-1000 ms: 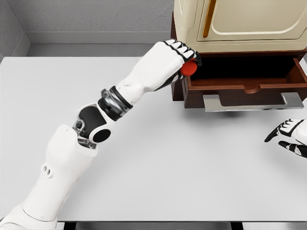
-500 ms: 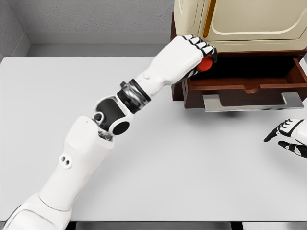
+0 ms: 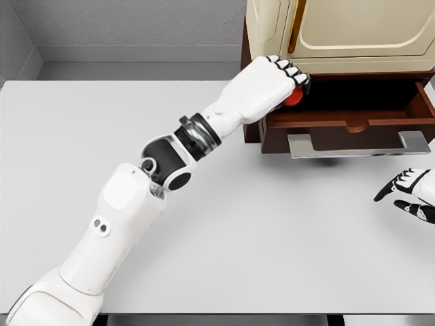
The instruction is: Put the switch into the drawer with left arm, and close the drawer with right arm
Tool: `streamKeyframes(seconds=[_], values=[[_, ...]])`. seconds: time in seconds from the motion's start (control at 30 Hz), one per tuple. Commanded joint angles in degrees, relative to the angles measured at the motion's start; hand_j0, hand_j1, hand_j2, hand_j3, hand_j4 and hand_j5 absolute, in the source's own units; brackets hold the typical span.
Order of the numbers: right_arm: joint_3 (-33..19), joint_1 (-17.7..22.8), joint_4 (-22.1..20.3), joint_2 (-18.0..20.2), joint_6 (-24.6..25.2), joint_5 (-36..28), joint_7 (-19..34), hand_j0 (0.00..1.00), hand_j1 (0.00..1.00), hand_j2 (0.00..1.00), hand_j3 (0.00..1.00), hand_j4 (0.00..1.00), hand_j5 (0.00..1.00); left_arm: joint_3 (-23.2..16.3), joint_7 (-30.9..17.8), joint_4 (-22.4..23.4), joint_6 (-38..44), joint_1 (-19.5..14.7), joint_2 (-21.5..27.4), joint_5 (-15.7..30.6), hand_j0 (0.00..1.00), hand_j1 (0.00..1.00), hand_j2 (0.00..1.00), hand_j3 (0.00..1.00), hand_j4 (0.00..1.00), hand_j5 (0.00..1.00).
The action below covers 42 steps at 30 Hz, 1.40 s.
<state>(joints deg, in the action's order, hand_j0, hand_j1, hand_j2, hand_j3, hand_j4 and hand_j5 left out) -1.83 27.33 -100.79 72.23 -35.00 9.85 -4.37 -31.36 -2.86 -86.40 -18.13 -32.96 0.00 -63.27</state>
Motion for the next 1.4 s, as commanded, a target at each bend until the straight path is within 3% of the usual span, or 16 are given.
streamKeyframes(seconds=[0.0, 0.27, 0.63, 0.73, 0.8, 0.9, 1.37], values=[[0.0, 0.0, 0.0, 0.1, 0.0, -0.4, 0.0, 0.55, 0.55, 0.55, 0.55, 0.55, 0.55, -0.4, 0.0, -0.2, -0.1, 0.0, 0.0, -0.2, 0.33, 0.33, 0.33, 0.33, 0.33, 0.33], [0.0, 0.0, 0.0, 0.1, 0.0, -0.4, 0.0, 0.55, 0.55, 0.55, 0.55, 0.55, 0.55, -2.9, -0.7, -0.5, -0.1, -1.3, 0.0, -1.8, 0.33, 0.33, 0.33, 0.33, 0.33, 0.33], [0.0, 0.0, 0.0, 0.2, 0.0, -0.4, 0.0, 0.55, 0.55, 0.55, 0.55, 0.55, 0.55, -5.3, -0.7, 3.5, -0.1, -4.5, 0.0, -1.8, 0.34, 0.34, 0.34, 0.34, 0.34, 0.34], [0.0, 0.0, 0.0, 0.2, 0.0, -0.4, 0.0, 0.55, 0.55, 0.55, 0.55, 0.55, 0.55, -5.5, -0.7, 3.4, -0.2, -4.5, 0.0, -2.6, 0.51, 0.51, 0.51, 0.51, 0.51, 0.51], [0.0, 0.0, 0.0, 0.2, 0.0, -0.4, 0.0, 0.55, 0.55, 0.55, 0.55, 0.55, 0.55, -6.0, -0.7, 3.3, -0.2, -4.9, 0.0, -3.1, 0.54, 0.54, 0.54, 0.54, 0.54, 0.54], [0.0, 0.0, 0.0, 0.2, 0.0, -0.4, 0.0, 0.55, 0.55, 0.55, 0.55, 0.55, 0.55, -6.3, -0.7, 3.1, -0.1, -5.0, 0.0, -3.1, 0.67, 0.67, 0.67, 0.67, 0.67, 0.67], [0.0, 0.0, 0.1, 0.1, 0.0, -0.4, 0.0, 0.55, 0.55, 0.55, 0.55, 0.55, 0.55, -6.3, -0.7, 2.9, -0.1, -5.4, 0.0, -4.4, 0.74, 0.74, 0.74, 0.74, 0.74, 0.74]])
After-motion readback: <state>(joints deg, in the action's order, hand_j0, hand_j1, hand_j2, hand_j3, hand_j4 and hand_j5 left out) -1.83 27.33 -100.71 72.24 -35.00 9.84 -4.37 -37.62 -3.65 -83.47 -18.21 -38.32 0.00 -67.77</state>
